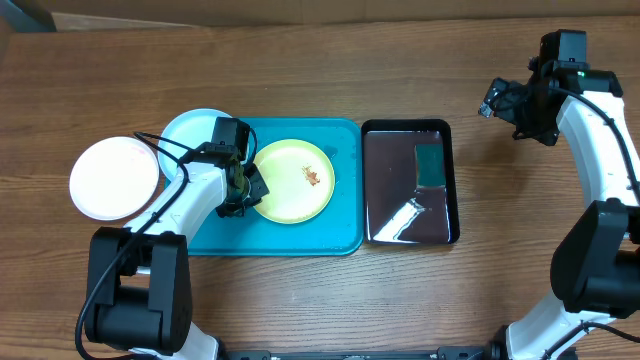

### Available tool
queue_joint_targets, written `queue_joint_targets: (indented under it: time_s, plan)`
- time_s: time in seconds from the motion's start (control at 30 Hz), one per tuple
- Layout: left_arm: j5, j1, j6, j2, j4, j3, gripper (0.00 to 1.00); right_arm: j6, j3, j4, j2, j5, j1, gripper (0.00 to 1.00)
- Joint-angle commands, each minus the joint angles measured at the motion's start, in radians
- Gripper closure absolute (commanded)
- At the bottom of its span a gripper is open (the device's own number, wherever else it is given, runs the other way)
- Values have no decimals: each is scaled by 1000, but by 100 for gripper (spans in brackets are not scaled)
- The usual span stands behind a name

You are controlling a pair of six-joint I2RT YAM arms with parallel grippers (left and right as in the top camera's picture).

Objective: Clean dirty plates on tray and stack at the side

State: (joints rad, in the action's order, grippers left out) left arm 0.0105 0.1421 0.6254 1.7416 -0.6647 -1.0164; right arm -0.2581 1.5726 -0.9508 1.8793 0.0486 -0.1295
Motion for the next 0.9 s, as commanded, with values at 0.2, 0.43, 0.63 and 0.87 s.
queue_joint_targets:
  time_s: [0.2,0.43,0.63,0.87]
  plan:
    - [-7,-3,-20,11,1,11,89,2,14,64,-6,188,1,0]
    - [-6,-3,-20,11,4,11,90,110,19,-113,-6,353,56,22]
    - [-6,-3,-24,11,4,11,90,109,6,-212,-5,55,235,25]
    - [-6,-3,-27,11,3,11,90,108,-65,-143,-4,-150,372,30]
